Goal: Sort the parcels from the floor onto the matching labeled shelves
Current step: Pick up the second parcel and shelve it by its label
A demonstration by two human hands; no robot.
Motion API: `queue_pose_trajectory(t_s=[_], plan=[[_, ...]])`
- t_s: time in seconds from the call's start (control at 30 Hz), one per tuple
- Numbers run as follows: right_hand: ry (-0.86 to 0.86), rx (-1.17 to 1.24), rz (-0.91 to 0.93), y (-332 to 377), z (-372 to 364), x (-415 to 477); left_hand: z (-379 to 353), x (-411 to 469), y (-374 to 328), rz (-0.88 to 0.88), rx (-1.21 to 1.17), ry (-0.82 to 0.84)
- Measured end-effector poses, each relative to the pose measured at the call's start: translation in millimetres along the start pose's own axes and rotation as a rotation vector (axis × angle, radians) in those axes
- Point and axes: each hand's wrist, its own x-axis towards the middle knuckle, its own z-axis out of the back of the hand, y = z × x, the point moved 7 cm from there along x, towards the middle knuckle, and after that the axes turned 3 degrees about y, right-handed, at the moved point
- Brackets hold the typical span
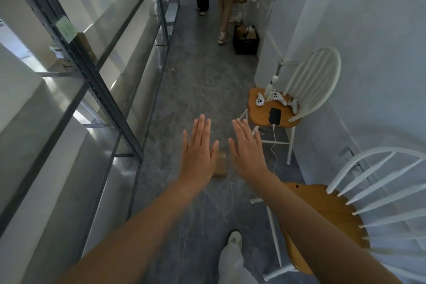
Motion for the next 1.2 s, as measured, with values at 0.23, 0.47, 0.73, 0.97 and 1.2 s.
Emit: queue_pose_trajectory(t_s=[0.23, 0.47, 0.73, 0.97, 1.2], plan=[[0.019, 0.045, 0.034, -30.4, 8.0, 87.5, -16.8, 85.0, -5.1, 0.04, 0.013, -0.013], [0.005, 0.052, 0.072, -67.7, 28.8, 167.3, -36.5, 162.0, -26.0, 0.047, 0.052, -0.037], [0.009, 0.112, 0.051, -92.6, 25.5, 211.4, -59.5, 201.6, -26.1, 0.048, 0.064, -0.001], [0.014, 0.113, 0.02, -102.2, 16.5, 239.3, -67.4, 232.1, -13.5, 0.034, 0.047, 0.039], [0.016, 0.08, -0.05, -112.0, 0.1, 286.2, -96.7, 283.6, 11.5, 0.004, -0.006, 0.094]])
